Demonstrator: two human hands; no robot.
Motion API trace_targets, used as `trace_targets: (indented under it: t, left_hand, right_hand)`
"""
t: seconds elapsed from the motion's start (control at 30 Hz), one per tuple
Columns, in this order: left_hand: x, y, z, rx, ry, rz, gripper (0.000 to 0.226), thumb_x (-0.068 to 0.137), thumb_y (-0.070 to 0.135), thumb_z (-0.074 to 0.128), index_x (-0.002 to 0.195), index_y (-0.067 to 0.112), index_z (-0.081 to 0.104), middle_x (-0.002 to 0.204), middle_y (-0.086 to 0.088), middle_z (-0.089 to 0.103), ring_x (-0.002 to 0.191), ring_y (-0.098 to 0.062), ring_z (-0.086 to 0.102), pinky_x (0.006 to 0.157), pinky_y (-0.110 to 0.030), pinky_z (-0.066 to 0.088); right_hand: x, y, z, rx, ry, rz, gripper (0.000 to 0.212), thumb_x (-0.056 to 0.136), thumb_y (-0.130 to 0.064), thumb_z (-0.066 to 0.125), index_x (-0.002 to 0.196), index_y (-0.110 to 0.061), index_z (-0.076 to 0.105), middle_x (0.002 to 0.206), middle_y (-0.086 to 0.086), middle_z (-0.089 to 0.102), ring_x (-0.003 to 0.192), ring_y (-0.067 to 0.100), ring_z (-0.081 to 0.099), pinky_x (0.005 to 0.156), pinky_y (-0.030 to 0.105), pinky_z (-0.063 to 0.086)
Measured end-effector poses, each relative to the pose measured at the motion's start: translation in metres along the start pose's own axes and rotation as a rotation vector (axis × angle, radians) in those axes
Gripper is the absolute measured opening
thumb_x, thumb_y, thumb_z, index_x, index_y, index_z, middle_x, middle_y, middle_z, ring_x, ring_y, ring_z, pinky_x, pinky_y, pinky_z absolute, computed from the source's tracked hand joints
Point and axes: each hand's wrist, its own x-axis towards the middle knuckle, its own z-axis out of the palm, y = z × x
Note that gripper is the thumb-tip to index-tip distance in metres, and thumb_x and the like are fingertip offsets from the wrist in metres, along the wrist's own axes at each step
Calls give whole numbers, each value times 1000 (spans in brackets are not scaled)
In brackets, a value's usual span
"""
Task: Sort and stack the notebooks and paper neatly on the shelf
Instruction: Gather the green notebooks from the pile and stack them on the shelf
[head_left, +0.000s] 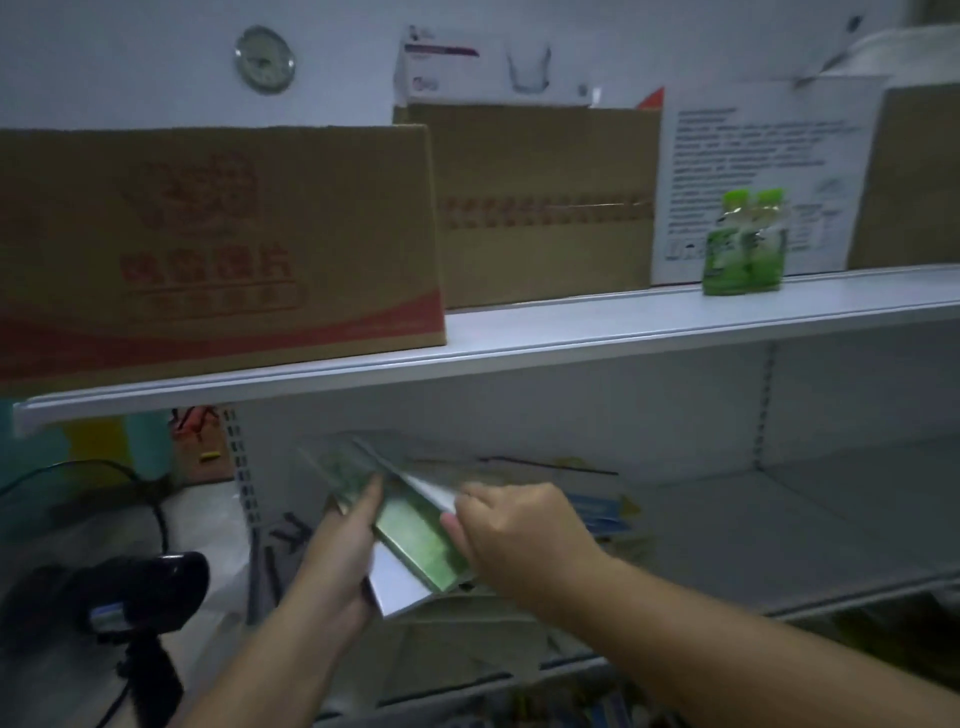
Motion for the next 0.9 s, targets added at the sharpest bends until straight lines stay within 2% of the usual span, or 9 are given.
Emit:
trace_targets:
  t: [0.07, 0.27, 0.33, 0.4, 0.5, 0.57, 0.73, 0.83, 0.9]
  left_hand:
    - [-7, -24, 38, 14, -46, -85, 50, 85, 41, 62, 113, 1, 61, 100, -26, 69, 83, -39, 69, 73, -54, 56]
    - [-34, -111, 146, 153, -186, -179, 32, 85, 2, 57, 117, 0, 55, 99, -30, 64, 80, -40, 65, 68, -45, 54]
    - [-49, -140, 182, 211, -260, -172, 30, 85, -4, 54, 115, 3, 55, 100, -28, 65, 84, -39, 64, 73, -42, 53]
    - [-63, -166, 216, 222, -346, -186, 27, 85, -7, 51, 110, 3, 57, 94, -25, 67, 79, -35, 64, 64, -35, 56]
    - [-81, -203, 267, 246, -469, -255, 26, 86, -6, 50, 110, -1, 59, 86, -22, 69, 72, -34, 65, 63, -36, 55]
    - [-91, -224, 301, 250, -552, -309, 25, 89, -2, 50, 112, 2, 58, 88, -22, 71, 70, -34, 68, 60, -37, 57]
    - [-111, -266, 379, 210, -693, -388, 45, 96, 42, 42, 102, 4, 65, 78, -6, 73, 67, -18, 67, 70, -31, 49]
    - [-118, -282, 431, 196, -727, -497, 44, 100, 25, 39, 76, -1, 65, 49, -11, 66, 38, -22, 61, 40, -22, 45]
    - [-110, -306, 463, 198, -710, -523, 41, 101, 25, 39, 84, -1, 66, 52, -10, 67, 41, -21, 64, 39, -21, 44]
  right_hand:
    - [-31, 21, -17, 30, -16, 53, 40, 90, -35, 45, 55, -18, 56, 53, -3, 52, 38, 17, 47, 37, 20, 25]
    - [-148, 106, -82, 206, -473, 105, 62, 97, -55, 18, 85, -14, 62, 93, 5, 65, 78, 25, 63, 57, 31, 50]
    - [-187, 144, -102, 196, -503, 300, 64, 96, -56, 18, 106, -13, 64, 122, 7, 62, 110, 24, 59, 86, 35, 52]
    - [-227, 186, -125, 244, -513, 761, 64, 92, -57, 36, 142, -16, 38, 152, 1, 32, 139, 19, 32, 112, 35, 33]
    - [-276, 233, -163, 836, -371, 1432, 56, 87, -30, 64, 137, -14, 44, 125, -2, 61, 109, 14, 62, 86, 29, 51]
    - [-305, 252, -183, 912, -253, 1565, 32, 84, -12, 67, 115, -11, 60, 100, 0, 72, 86, 15, 70, 69, 27, 53]
    - [-365, 291, -217, 851, 157, 1772, 27, 78, 5, 68, 103, -2, 63, 92, 15, 73, 85, 33, 70, 75, 40, 56]
    - [-391, 315, -232, 794, 274, 1854, 20, 81, 8, 63, 96, -4, 65, 87, 15, 74, 82, 35, 70, 77, 44, 56]
    - [-403, 334, -239, 764, 324, 1882, 19, 81, 10, 62, 94, -3, 67, 86, 16, 74, 83, 37, 70, 81, 48, 55]
